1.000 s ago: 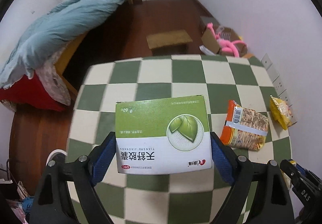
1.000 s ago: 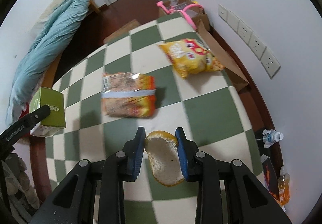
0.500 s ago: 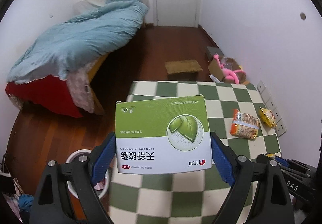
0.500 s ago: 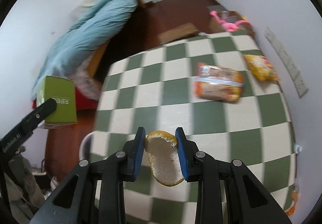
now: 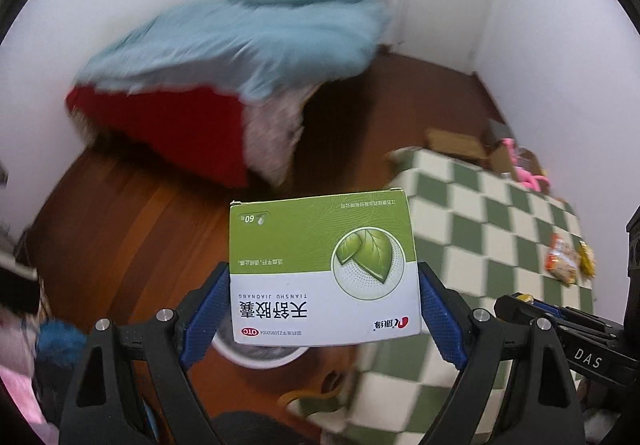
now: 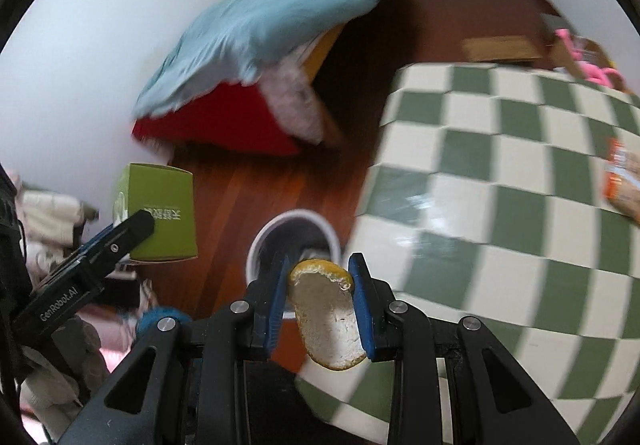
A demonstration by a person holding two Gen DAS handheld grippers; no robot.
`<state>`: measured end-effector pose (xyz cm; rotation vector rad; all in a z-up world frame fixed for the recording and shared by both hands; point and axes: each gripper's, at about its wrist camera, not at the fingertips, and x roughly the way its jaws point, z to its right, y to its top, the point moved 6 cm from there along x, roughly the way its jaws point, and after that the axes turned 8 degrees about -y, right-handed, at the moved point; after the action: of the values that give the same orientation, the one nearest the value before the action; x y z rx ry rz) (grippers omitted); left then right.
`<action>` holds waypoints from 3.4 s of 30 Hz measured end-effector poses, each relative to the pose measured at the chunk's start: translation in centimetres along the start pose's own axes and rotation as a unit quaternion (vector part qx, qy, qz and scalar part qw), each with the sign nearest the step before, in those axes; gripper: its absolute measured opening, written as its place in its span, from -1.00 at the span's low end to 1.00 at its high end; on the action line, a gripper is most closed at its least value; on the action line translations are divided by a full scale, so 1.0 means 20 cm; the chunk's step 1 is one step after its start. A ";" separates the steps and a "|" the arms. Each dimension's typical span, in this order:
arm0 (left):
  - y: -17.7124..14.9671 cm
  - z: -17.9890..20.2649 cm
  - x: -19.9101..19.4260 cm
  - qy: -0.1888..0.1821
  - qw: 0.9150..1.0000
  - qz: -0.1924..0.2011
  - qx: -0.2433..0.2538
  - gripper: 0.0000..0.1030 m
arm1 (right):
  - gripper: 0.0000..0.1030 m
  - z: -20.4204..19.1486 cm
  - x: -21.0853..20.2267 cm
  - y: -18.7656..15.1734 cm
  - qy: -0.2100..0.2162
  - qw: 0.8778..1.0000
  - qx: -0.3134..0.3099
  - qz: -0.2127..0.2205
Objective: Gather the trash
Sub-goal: 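Carry the medicine box and bread crust over the bin and release both, then withdraw both open grippers from the bin back toward the table, then grasp the yellow chip bag with the right gripper while the left gripper grasps the orange snack pack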
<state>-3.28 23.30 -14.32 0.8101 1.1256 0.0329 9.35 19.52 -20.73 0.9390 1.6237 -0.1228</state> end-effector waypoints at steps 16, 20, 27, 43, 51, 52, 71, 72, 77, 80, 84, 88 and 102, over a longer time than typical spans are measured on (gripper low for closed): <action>-0.31 -0.88 0.80 -0.036 0.965 -0.184 -0.186 0.75 | -0.37 -0.46 1.21 -0.11 -0.036 0.982 -0.042 -0.179; -0.37 -0.98 0.83 -0.026 0.959 -0.193 -0.204 1.00 | -0.35 -0.47 1.37 -0.12 -0.041 0.978 -0.041 -0.201; -0.45 -1.07 0.76 0.025 0.963 -0.182 -0.198 1.00 | 0.91 -0.52 1.46 -0.13 -0.044 0.974 -0.069 -0.211; -0.43 -0.95 0.47 0.087 0.979 -0.129 -0.135 1.00 | 1.00 -0.53 1.13 -0.18 -0.120 0.968 -0.145 -0.164; -0.39 -0.84 0.24 0.083 0.985 -0.090 -0.121 1.00 | 1.00 -0.58 0.84 -0.16 -0.109 0.973 -0.157 -0.127; -0.37 -0.83 0.20 0.084 0.986 -0.083 -0.118 1.00 | 1.00 -0.59 0.79 -0.15 -0.107 0.974 -0.159 -0.119; -0.17 -0.43 -0.41 0.086 0.994 0.029 -0.068 1.00 | 1.00 -0.46 -0.14 -0.07 0.008 0.998 -0.068 0.006; -0.15 -0.40 -0.40 0.086 0.994 0.031 -0.064 1.00 | 1.00 -0.41 -0.17 -0.06 0.010 0.998 -0.059 0.010; -0.12 -0.13 -0.25 0.081 0.996 0.029 -0.029 1.00 | 1.00 0.00 -0.28 -0.04 -0.022 1.000 -0.002 0.020; -0.13 0.10 -0.07 0.059 0.998 0.013 -0.008 1.00 | 1.00 0.34 -0.34 -0.04 -0.059 0.997 0.037 0.021; -0.15 0.48 0.26 0.022 0.999 -0.033 0.030 1.00 | 1.00 0.84 -0.44 -0.01 -0.117 0.989 0.088 0.025; -0.20 0.87 0.56 -0.017 0.995 -0.083 0.058 1.00 | 1.00 1.36 -0.49 0.04 -0.184 0.975 0.125 0.022; -0.28 1.53 1.21 0.017 0.973 -0.163 0.161 1.00 | 0.99 2.56 -0.22 0.32 -0.278 0.943 0.180 -0.037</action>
<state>30.59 12.05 -30.98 0.9025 1.3036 -0.4209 53.20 -6.49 -29.64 1.0035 1.1222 -0.6961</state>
